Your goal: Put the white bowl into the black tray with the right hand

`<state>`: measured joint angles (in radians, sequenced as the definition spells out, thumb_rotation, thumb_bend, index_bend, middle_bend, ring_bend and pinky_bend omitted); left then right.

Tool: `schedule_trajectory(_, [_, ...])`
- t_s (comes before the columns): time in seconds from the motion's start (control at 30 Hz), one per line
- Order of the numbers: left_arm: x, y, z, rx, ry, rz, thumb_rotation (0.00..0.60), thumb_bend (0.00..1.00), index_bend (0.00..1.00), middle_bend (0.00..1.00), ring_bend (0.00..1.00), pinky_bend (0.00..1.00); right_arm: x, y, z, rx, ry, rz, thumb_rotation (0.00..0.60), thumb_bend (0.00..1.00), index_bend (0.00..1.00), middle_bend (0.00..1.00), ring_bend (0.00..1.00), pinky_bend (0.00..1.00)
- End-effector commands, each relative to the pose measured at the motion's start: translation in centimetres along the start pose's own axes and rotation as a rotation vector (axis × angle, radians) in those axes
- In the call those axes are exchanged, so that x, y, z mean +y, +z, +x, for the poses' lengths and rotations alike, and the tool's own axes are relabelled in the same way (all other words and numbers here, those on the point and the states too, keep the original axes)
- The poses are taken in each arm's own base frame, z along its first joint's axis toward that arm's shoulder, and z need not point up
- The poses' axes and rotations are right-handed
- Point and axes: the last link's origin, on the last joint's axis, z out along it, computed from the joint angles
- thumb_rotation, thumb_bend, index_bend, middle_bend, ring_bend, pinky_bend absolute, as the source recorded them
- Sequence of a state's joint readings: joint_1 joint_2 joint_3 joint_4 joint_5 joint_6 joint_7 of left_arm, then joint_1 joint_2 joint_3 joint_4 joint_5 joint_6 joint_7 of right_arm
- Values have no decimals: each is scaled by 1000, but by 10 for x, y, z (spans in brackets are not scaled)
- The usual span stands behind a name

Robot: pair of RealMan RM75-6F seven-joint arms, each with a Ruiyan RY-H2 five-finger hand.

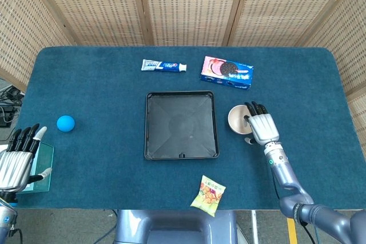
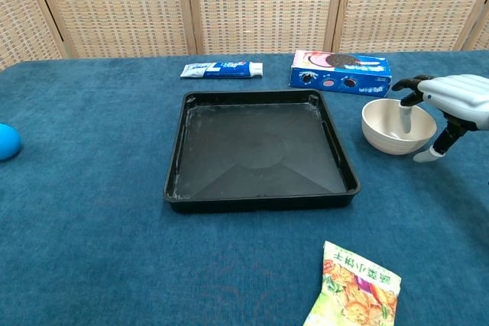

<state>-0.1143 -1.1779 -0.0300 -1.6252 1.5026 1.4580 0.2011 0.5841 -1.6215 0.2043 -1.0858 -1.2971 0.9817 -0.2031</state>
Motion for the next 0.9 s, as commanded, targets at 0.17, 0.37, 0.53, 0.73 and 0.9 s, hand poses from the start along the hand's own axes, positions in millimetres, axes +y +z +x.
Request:
schedule_trajectory(0.17, [-1, 1, 0, -1, -1, 3, 600, 0, 0, 0, 0, 0, -2, 4, -6, -5, 4, 6, 600, 390, 600, 208, 0, 179])
schedule_trajectory(0.37, [-1, 2, 0, -1, -5, 3, 600, 0, 0, 0, 0, 0, -3, 5, -10, -2, 7, 4, 600, 499, 651, 243, 6, 183])
schedule_trajectory(0.53, [-1, 1, 0, 1, -7, -2, 600, 0, 0, 0, 0, 0, -3, 3, -9, 15, 8, 6, 600, 514, 678, 264, 16, 183])
schedule_trajectory(0.73, [0, 1, 0, 2, -7, -5, 600, 0, 0, 0, 0, 0, -5, 0, -6, 37, 5, 16, 600, 504, 698, 283, 30, 183])
schedule_trajectory(0.9, [0, 1, 1, 7, -12, -2, 600, 0, 0, 0, 0, 0, -6, -2, -5, 46, -5, 25, 600, 500, 702, 289, 35, 184])
